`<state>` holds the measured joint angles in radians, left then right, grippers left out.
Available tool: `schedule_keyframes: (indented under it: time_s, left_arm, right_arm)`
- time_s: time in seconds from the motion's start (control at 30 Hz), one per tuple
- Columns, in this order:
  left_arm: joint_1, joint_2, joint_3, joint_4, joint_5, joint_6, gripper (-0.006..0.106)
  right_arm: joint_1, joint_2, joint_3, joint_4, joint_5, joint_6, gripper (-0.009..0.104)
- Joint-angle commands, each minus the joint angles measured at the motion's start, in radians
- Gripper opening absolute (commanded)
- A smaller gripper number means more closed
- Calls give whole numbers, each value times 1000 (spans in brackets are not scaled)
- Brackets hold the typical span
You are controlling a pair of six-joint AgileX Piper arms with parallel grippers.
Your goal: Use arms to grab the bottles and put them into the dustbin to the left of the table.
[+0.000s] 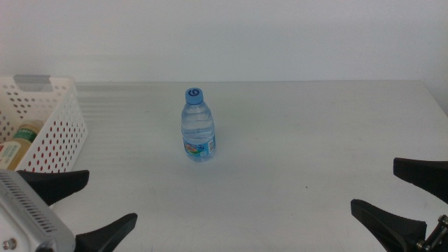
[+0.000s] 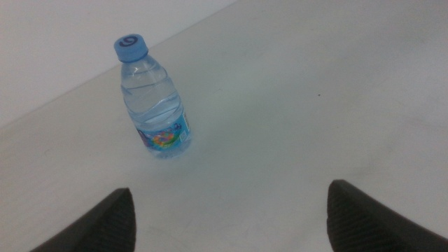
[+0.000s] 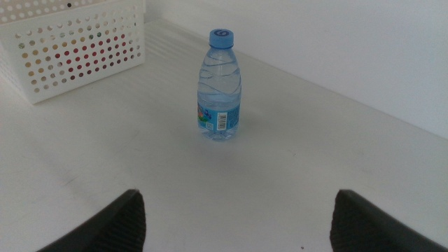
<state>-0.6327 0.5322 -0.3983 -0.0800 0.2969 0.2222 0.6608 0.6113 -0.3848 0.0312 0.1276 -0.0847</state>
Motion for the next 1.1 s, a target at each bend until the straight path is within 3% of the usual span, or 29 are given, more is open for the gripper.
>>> schedule_keyframes:
  time_s: [0.0, 0.23, 0.67, 1.07]
  left_arm:
    - [-4, 3, -29, -4, -104, -15, 90]
    - [-4, 41, -31, -5, -297, -22, 90]
    - [12, 410, -135, -77, -647, -51, 90]
    - [79, 612, -146, 3, -704, -123, 90]
  right_arm:
    - [4, -1, -25, -10, -81, -9, 70]
    - [4, -1, -25, -10, -81, -9, 70]
    - [4, -1, -25, -10, -81, -9, 70]
    - [4, -1, -25, -10, -81, -9, 70]
